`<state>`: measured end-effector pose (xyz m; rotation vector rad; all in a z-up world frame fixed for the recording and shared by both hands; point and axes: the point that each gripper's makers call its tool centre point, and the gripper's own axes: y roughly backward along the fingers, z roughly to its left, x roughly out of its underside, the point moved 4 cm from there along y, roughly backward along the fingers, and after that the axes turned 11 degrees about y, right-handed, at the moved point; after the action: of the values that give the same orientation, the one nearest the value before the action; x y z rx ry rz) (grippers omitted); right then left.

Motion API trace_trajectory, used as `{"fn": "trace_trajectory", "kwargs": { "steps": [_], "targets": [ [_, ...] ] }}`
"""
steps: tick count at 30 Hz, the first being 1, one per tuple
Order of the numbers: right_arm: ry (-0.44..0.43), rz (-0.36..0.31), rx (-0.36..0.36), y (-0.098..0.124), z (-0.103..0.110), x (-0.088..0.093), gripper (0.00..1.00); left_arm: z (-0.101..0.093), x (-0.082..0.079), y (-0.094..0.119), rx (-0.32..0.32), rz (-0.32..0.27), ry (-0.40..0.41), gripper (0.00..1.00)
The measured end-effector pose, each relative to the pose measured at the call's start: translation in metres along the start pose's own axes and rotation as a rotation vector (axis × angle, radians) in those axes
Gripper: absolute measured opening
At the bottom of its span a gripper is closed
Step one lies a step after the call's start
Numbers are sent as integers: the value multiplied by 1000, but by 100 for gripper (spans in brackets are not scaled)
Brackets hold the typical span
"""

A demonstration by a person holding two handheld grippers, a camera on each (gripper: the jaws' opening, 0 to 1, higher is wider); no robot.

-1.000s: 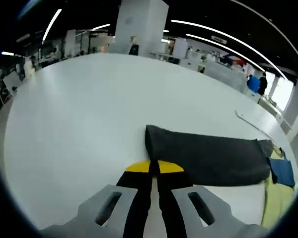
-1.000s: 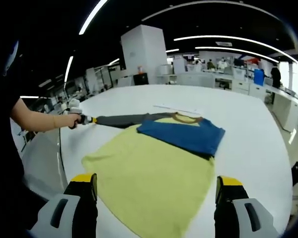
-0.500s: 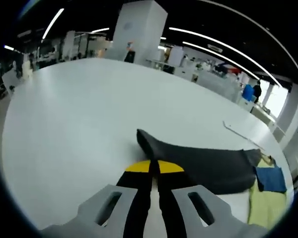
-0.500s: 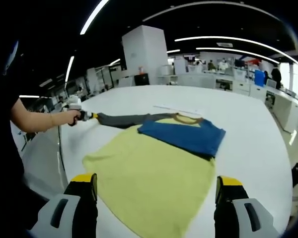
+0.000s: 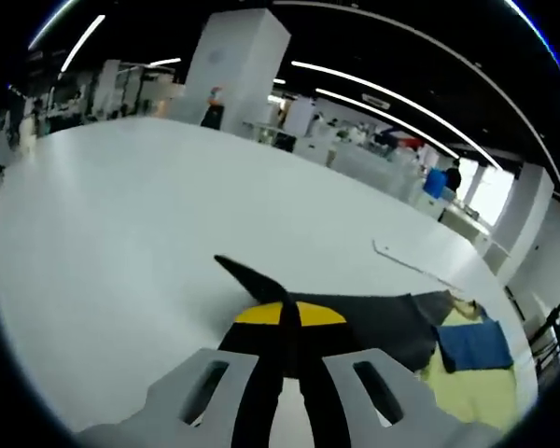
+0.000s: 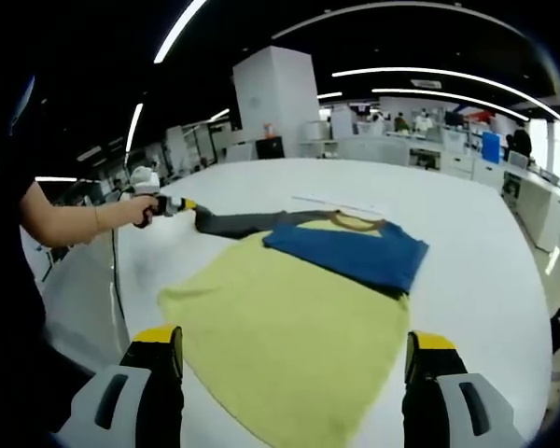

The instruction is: Fold the garment on the visible template until the final outline fits inside the template.

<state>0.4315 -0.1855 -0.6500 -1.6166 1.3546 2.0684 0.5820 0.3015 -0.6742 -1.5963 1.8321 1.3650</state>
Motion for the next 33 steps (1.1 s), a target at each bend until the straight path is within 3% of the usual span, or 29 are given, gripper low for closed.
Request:
{"fn": "trace_trajectory", "kwargs": {
  "steps": [4, 9, 18, 33],
  "targets": [
    [0, -3, 6, 1, -1, 0, 99, -10, 2, -2, 21, 2, -11, 0],
    [-9, -12, 9, 1, -2, 0, 98, -23, 5, -2, 51, 8, 51, 0],
    [-6, -4, -6, -1, 2, 3, 98, -51, 13, -2, 106, 25, 36, 0],
    [-12, -2, -8, 2, 5, 8, 98, -116, 32, -6, 241, 53, 50, 0]
  ]
}}
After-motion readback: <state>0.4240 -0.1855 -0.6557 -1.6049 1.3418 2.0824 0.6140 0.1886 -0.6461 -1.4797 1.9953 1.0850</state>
